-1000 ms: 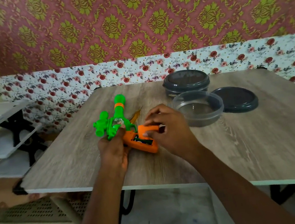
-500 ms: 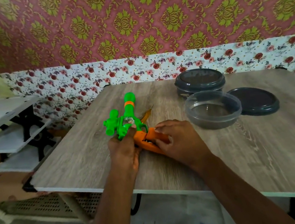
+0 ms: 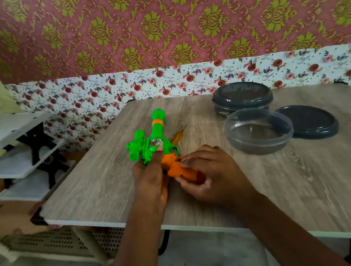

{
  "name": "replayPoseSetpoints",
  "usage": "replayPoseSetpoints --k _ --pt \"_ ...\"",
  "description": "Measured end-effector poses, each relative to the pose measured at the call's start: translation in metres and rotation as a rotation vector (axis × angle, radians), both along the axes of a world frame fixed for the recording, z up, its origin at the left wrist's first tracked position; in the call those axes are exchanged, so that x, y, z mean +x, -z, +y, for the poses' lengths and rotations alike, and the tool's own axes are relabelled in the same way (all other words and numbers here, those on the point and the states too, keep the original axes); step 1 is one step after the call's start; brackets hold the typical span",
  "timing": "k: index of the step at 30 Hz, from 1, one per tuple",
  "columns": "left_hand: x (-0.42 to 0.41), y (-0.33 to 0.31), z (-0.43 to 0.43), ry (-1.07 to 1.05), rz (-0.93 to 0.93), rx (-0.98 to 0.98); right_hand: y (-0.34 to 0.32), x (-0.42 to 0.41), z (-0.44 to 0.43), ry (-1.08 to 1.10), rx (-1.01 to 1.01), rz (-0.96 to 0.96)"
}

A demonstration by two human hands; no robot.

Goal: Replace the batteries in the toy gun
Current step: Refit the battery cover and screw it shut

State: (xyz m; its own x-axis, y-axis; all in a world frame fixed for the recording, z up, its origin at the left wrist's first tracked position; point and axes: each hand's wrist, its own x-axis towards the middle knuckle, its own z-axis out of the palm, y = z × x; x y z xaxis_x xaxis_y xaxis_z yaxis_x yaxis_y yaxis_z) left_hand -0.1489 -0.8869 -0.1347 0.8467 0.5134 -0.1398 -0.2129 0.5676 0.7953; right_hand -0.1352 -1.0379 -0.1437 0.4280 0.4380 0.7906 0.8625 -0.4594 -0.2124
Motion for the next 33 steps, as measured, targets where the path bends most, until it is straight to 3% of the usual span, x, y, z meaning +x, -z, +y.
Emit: replayPoseSetpoints --k 7,20,33 --pt "-0.0016 -0.0039 -0.0017 -0.01 0.016 0.016 -0.0009 -0.0002 -0.0008 -0.105 0.019 0.0" --pt "-0.0024 -0.0028 -0.0021 -0.007 0.028 0.006 -0.0005 -0.003 -0.0022 0.047 -0.071 -0.063" --pt "-0.0055 -0.0046 0.0003 0.016 0.023 -0.014 0.0005 0.0002 -0.0031 0.065 0.044 0.232"
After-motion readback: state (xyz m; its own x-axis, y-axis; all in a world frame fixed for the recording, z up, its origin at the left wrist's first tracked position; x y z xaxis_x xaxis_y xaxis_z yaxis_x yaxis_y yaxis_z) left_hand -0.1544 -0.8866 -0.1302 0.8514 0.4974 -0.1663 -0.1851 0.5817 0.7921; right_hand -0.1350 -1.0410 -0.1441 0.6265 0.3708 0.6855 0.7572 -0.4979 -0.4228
